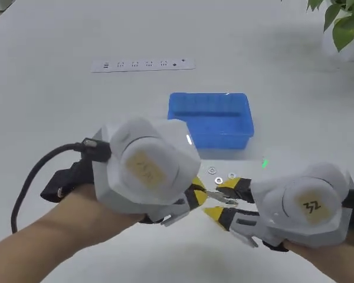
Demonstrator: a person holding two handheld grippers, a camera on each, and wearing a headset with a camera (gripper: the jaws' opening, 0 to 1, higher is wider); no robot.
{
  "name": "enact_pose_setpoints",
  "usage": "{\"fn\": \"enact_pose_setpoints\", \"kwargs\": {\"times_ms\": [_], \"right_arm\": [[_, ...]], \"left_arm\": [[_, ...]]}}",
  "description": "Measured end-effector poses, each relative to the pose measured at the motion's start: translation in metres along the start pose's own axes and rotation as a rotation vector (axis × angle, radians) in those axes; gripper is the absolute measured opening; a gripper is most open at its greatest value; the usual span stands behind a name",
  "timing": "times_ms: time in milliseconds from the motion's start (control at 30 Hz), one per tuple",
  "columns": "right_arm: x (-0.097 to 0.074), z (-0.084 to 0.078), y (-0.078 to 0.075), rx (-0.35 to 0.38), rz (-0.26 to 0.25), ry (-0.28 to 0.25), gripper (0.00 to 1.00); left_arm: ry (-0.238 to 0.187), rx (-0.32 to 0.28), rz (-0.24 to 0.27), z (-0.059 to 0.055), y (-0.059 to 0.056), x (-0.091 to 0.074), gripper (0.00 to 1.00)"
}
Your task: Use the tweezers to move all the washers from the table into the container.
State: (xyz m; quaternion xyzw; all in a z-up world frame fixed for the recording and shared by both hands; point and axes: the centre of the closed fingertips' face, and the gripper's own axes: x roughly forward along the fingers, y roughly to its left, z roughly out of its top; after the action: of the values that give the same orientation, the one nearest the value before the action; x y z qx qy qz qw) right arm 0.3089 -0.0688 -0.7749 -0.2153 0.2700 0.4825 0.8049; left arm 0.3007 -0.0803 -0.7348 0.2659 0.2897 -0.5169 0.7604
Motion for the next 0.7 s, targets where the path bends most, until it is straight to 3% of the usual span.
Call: {"fn": "enact_pose_setpoints", "kwargs": {"times_ms": [267, 400, 533, 700], "right_arm": [[0.006, 0.006, -0.010, -0.008, -0.030, -0.020, 0.07], [0.006, 0.010, -0.011, 0.034, -0.013, -0.036, 0.07], [0.005, 0.014, -0.009, 0.014, -0.010, -0.047, 0.05], [0.008, 0.012, -0.011, 0.021, -0.011, -0.045, 0.05]], "left_arm": [[-0.015, 0.014, 0.010, 0.009, 0.004, -0.004, 0.00], [-0.025, 0.016, 0.018, 0.012, 0.007, -0.006, 0.00], [-0.048, 0.033, 0.019, 0.022, 0.007, -0.007, 0.00], [-0.045, 0.051, 0.022, 0.021, 0.007, -0.003, 0.00]]}}
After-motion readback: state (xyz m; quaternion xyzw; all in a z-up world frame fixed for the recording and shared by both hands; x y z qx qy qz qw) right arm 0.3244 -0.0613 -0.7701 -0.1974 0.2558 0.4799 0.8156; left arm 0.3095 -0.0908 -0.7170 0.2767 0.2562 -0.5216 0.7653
